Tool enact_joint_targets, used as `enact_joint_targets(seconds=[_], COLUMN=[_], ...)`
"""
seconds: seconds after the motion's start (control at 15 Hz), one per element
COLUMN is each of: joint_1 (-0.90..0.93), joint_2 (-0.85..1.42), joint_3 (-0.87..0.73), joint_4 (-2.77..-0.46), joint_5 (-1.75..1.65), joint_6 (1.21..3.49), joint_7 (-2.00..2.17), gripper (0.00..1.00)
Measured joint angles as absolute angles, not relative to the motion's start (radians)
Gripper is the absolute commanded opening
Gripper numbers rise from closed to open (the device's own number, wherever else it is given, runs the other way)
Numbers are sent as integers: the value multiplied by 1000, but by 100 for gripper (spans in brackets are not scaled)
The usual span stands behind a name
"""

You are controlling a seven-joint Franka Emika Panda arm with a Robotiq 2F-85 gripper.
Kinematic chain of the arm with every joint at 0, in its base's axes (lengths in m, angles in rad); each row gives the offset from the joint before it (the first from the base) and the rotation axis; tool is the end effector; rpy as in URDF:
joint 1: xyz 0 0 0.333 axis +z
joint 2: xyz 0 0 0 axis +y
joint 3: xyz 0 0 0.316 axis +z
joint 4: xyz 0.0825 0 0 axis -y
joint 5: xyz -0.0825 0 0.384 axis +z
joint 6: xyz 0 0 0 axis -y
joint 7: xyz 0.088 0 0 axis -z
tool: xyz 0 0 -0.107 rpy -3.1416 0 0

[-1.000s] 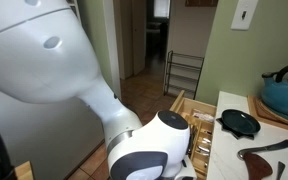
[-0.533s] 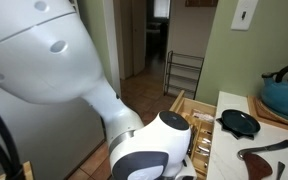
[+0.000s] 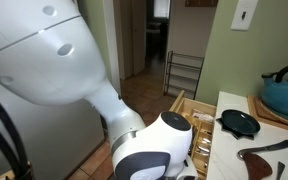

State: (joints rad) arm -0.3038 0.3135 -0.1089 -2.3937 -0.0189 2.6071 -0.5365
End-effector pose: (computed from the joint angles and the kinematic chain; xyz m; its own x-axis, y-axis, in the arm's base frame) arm 0.4476 -0.1983 0.1802 0.9839 0.1436 -0.1061 0.1429 -0.9896 -0.0148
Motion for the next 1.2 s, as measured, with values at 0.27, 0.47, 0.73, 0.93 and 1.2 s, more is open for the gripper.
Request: enact_joint_targets(seconds=[0.27, 0.47, 0.73, 0.93, 1.2], joint_1=[-304, -304, -304, -304, -304], joint_2=[318, 319, 320, 323, 323], joint_3=[-107, -107, -107, -106, -106], joint_4=[-2387, -2385, -2383, -2381, -2380], joint_5=[-19, -21, -23, -23, -28], joint_6=[2607, 2607, 2607, 2607, 2606], joint_7=[-540, -552, -565, -574, -597], gripper=[23, 25, 23, 24, 23])
